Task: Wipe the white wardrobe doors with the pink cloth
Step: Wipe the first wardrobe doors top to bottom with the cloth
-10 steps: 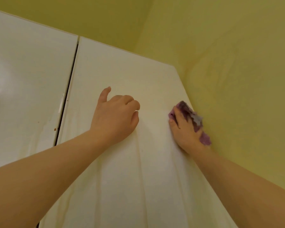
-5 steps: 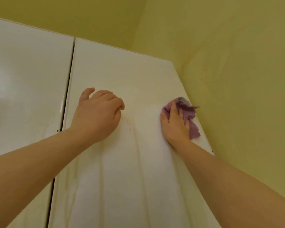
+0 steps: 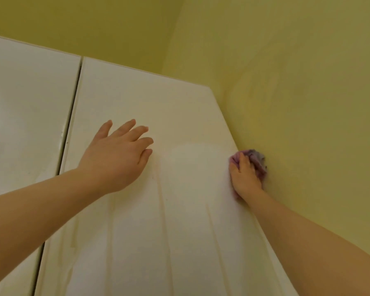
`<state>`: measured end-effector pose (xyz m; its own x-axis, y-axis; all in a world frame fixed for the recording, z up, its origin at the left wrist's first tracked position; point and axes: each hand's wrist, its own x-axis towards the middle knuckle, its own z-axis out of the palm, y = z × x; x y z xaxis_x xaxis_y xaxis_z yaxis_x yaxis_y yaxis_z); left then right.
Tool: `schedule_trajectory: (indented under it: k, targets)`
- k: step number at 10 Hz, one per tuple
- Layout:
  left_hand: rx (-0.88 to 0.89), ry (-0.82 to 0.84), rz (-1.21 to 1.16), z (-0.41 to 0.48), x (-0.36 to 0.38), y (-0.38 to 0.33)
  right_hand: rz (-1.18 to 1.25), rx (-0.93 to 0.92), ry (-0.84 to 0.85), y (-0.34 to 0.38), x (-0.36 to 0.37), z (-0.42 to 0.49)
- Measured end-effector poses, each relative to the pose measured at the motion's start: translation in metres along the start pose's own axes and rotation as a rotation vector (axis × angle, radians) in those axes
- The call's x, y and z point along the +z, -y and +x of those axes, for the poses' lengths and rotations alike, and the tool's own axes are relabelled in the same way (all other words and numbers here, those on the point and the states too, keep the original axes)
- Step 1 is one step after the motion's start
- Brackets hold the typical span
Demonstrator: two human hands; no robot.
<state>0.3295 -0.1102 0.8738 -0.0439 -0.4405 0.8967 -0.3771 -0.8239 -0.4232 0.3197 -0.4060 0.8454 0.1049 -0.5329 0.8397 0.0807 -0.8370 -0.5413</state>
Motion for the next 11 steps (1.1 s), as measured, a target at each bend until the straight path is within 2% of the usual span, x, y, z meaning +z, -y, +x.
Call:
schedule_trajectory:
  k: [1,2,3,4,6,7,8,10,11]
  targets:
    - [0.002,0.014,0.002,0.003,0.003,-0.006,0.000,-0.108,-0.070,0.029,0.003,0.004]
    - [0.005,-0.023,0.010,0.010,0.010,-0.008,-0.004,-0.476,0.024,0.061,0.014,-0.006]
    - [-0.018,-0.064,-0.021,0.018,0.014,-0.007,-0.009,-0.424,-0.021,0.048,0.012,0.000]
    - [-0.014,-0.080,-0.026,0.022,0.018,-0.008,-0.047,-0.173,-0.037,0.017,0.005,0.013]
    - [-0.042,-0.096,-0.086,0.020,0.027,-0.009,0.079,-0.153,-0.112,-0.018,0.013,-0.033]
    - [-0.046,-0.045,-0.103,0.015,0.030,-0.014,0.069,-0.098,-0.116,-0.039,0.013,-0.066]
    - [-0.054,-0.013,-0.100,0.010,0.025,-0.014,0.160,-0.059,-0.076,-0.032,0.007,-0.056]
    - [-0.091,0.026,0.007,0.006,0.011,0.008,0.423,-0.145,-0.007,0.048,0.014,0.003]
    - [-0.107,0.023,0.026,0.000,0.009,0.022,0.401,-0.170,0.000,0.083,0.022,0.024]
